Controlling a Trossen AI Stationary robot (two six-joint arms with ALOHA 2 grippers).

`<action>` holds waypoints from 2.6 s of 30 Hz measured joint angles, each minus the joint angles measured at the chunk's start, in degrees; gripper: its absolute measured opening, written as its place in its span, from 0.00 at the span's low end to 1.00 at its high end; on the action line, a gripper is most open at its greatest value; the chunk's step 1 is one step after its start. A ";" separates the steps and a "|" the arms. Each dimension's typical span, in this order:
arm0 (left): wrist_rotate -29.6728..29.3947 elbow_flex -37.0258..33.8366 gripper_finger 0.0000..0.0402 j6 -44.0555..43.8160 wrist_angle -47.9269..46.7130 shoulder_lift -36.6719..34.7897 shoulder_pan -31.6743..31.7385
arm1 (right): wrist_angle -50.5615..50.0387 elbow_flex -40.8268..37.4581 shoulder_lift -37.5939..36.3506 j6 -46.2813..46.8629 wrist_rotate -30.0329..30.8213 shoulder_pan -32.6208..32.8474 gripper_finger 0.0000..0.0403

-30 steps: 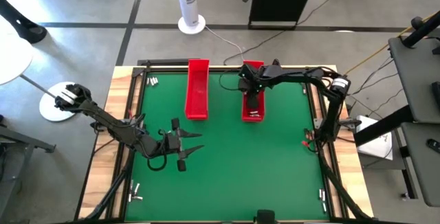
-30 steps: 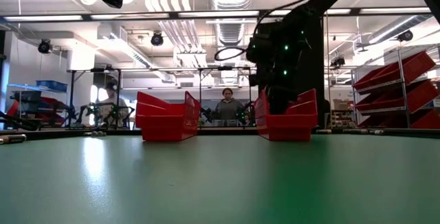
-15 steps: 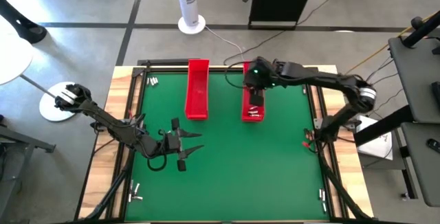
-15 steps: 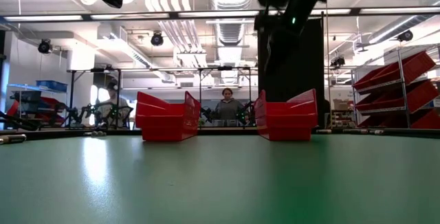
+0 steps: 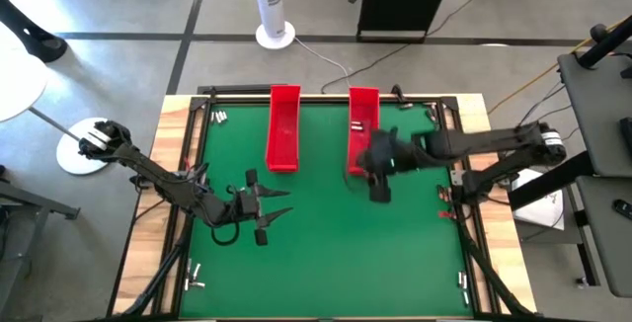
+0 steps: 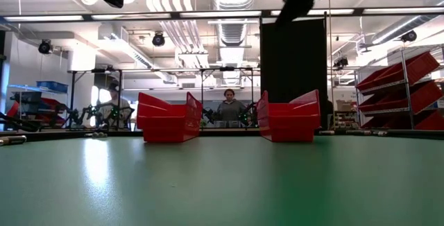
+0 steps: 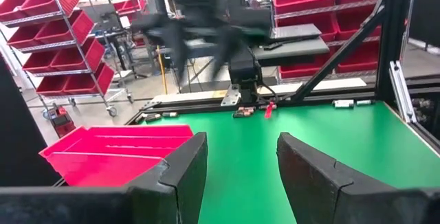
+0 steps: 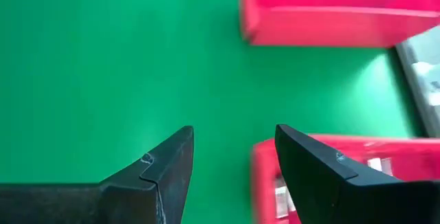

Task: Sort batteries
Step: Put the silver battery into the right red bin

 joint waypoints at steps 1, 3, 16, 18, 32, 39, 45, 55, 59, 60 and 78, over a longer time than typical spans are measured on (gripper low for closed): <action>0.00 0.00 0.39 0.00 0.37 0.00 0.00 | -0.04 -0.77 -0.02 2.10 1.26 2.45 0.50; -0.04 0.00 0.39 -0.02 1.23 0.00 0.00 | -0.18 -2.37 -0.06 6.94 3.53 7.13 0.52; -0.04 0.00 0.39 -0.15 3.56 0.00 0.00 | -23.27 -3.90 -0.30 49.74 6.12 28.11 0.66; -0.04 0.00 0.39 -0.17 3.60 0.00 0.00 | -26.32 -4.81 -0.30 57.18 3.76 30.82 0.68; 0.09 0.00 0.39 -0.20 3.58 0.00 -0.02 | -21.83 -12.62 2.21 90.37 -11.38 41.57 0.77; 0.17 0.00 0.39 -0.20 3.53 0.00 -0.02 | -15.46 -12.67 6.59 98.42 -15.76 47.16 0.70; 0.24 0.00 0.39 -0.20 3.51 0.00 -0.02 | -13.08 -12.67 13.27 94.19 -23.00 50.76 0.68; 0.22 0.00 0.39 -0.22 3.55 0.00 -0.02 | -12.79 -12.64 21.02 86.14 -37.33 51.13 0.73; 0.22 0.00 0.39 -0.53 3.51 0.00 -0.07 | -13.02 -12.60 22.39 81.64 -38.39 51.28 0.74; 0.22 0.00 0.39 -1.00 3.48 0.01 -0.07 | -13.06 -12.60 22.72 80.52 -38.51 51.27 0.74; 0.15 0.00 0.39 -3.02 3.69 1.66 0.00 | -13.27 -12.72 28.37 70.83 -44.17 53.27 0.77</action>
